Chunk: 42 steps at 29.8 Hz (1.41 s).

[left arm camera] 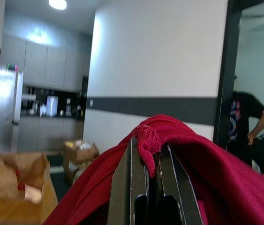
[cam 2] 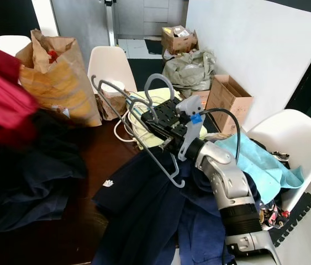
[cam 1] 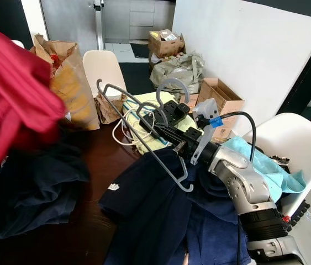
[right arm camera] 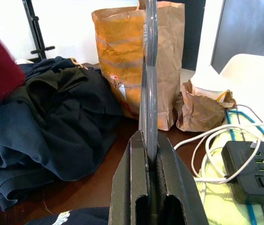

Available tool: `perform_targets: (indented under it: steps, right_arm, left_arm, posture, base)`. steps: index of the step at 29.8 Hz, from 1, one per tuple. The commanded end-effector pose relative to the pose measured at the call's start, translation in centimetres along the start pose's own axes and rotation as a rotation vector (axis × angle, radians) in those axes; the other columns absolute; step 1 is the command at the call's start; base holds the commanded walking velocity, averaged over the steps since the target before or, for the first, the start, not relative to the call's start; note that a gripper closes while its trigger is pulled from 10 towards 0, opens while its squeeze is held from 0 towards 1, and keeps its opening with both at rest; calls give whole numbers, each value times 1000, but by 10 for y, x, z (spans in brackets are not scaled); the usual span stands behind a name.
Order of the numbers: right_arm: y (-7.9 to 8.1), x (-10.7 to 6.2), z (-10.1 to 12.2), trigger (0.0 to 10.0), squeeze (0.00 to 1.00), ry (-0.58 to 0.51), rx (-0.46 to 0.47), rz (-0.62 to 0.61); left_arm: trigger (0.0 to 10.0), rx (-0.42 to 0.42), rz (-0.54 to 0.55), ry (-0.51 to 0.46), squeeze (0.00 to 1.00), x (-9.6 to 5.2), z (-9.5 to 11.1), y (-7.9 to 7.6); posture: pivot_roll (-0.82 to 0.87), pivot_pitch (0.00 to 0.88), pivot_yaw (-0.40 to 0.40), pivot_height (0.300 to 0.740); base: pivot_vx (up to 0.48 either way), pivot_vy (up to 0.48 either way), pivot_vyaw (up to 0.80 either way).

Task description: Hang hanger

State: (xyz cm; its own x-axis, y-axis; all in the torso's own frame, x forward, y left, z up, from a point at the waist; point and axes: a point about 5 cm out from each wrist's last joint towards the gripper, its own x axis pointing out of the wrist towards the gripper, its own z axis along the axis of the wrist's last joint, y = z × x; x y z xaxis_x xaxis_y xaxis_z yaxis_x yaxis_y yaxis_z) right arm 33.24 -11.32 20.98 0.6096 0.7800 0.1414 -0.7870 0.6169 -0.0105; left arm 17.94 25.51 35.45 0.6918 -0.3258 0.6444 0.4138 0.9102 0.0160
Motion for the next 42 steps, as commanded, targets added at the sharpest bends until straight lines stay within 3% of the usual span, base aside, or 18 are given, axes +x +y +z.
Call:
perform_targets:
  steps: [1,3,5,7,10,12,13,14,16,17,18,20,22,25,32,35,42]
  right_arm:
    - [0,0,0,10000,0,-4,0,2]
    - [0,0,-1,10000,0,-1,-1,3]
    - [0,0,-1,10000,0,-1,-1,3]
    - [0,-1,-2,10000,0,3,-4,3]
    - [0,-1,-2,10000,0,4,-4,3]
    - [0,-2,-3,10000,0,6,-2,3]
    - [0,-2,-3,10000,0,6,-2,3]
    - [0,-2,-3,10000,0,8,-1,3]
    - [0,-2,-3,10000,0,8,-1,3]
    - [0,-2,-4,10000,0,8,0,4]
    - [0,-2,-4,10000,0,8,0,4]
    - [1,-1,-5,10000,0,8,7,8]
    - [2,-1,-6,10000,0,8,9,9]
    - [3,1,-7,10000,0,8,13,13]
    - [4,1,-7,10000,0,7,13,20]
    - [4,1,-6,10000,0,1,15,21]
    - [4,1,-5,10000,0,-5,19,24]
  left_arm:
    - [10000,-9,-10,24,0,-1,-3,-2]
    - [10000,-10,66,48,0,-3,-6,10]
    - [10000,-10,66,48,0,-3,-6,10]
    - [10000,22,237,54,0,-6,-6,35]
    - [10000,40,320,49,0,-8,-4,47]
    - [10000,129,530,20,0,-17,12,77]
    - [10000,129,530,20,0,-17,12,77]
    - [10000,206,634,-20,0,-21,31,91]
    - [10000,206,634,-20,0,-21,31,91]
    - [10000,255,697,-50,0,-23,44,99]
    - [10000,255,697,-50,0,-23,44,99]
    - [10000,357,684,-116,0,-10,75,97]
    - [10000,390,654,-128,0,-3,82,92]
    - [10000,444,581,-106,0,12,81,81]
    - [10000,448,505,-79,0,31,67,72]
    - [10000,478,478,-102,0,40,74,68]
    - [10000,521,473,-147,0,45,89,64]
  posture:
    - [17,0,-39,740]
    - [16,0,-40,740]
    - [16,0,-40,740]
    - [15,0,-42,740]
    - [15,0,-42,740]
    - [20,0,-45,740]
    - [20,0,-45,740]
    - [27,0,-48,740]
    - [27,0,-48,740]
    - [28,0,-48,740]
    - [28,0,-48,740]
    - [40,0,-48,740]
    - [40,0,-48,740]
    - [42,0,-52,740]
    - [41,0,-54,740]
    - [44,0,-55,740]
    - [47,0,-54,740]
  base:
    - [-439,0,0]
    - [-369,0,0]
    - [-296,0,0]
    - [-154,0,0]
    - [0,0,0]
    - [0,0,0]
    - [0,0,0]
    - [0,0,0]
    - [0,0,0]
    - [0,0,0]
    - [0,0,0]
    - [0,0,0]
    - [0,0,0]
    - [480,0,0]
    - [480,0,0]
    - [480,0,0]
    - [480,0,0]
